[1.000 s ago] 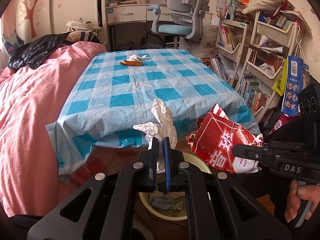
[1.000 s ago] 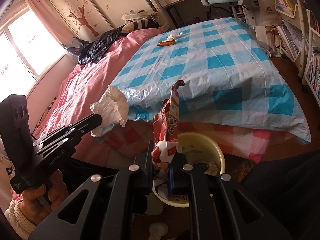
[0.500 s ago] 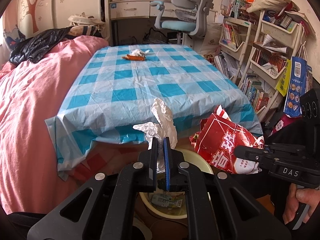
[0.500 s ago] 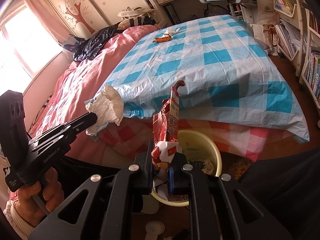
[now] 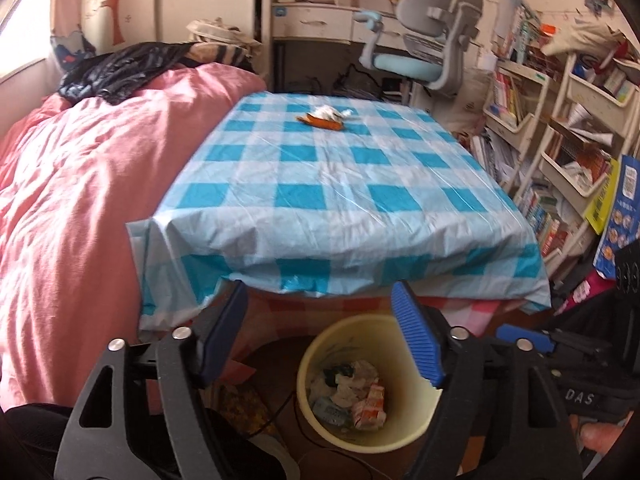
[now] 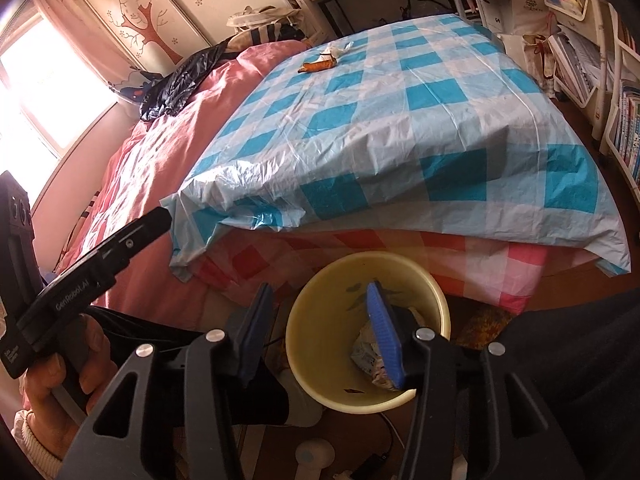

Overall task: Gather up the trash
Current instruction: 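Open the left tool to drop the tissue while the right tool releases the red bag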

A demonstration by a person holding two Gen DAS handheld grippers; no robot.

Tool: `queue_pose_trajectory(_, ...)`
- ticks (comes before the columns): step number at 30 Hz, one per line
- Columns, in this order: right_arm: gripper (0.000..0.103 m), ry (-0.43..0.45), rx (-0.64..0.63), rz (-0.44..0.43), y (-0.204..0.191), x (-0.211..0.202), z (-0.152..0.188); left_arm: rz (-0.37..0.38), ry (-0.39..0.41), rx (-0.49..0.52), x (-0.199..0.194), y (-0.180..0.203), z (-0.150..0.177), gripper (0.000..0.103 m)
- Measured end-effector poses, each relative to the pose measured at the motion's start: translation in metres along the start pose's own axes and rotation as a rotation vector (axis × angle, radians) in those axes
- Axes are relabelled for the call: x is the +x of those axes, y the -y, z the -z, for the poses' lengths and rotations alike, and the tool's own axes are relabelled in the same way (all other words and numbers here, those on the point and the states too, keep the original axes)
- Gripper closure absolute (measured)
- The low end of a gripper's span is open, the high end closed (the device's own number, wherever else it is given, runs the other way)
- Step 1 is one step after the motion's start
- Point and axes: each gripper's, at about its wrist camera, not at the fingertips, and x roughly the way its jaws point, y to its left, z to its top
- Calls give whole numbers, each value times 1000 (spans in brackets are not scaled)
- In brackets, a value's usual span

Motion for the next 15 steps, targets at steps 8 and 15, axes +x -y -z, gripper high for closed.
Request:
queue_pose_trajectory(8, 47, 16, -6, -3, -5, -1, -1, -57, 39, -87, -2, -19, -9, 14)
queue_pose_trajectory(15, 45, 52, -28, -50, -18, -12, -18, -62, 37, -160, 7, -38, -26, 12)
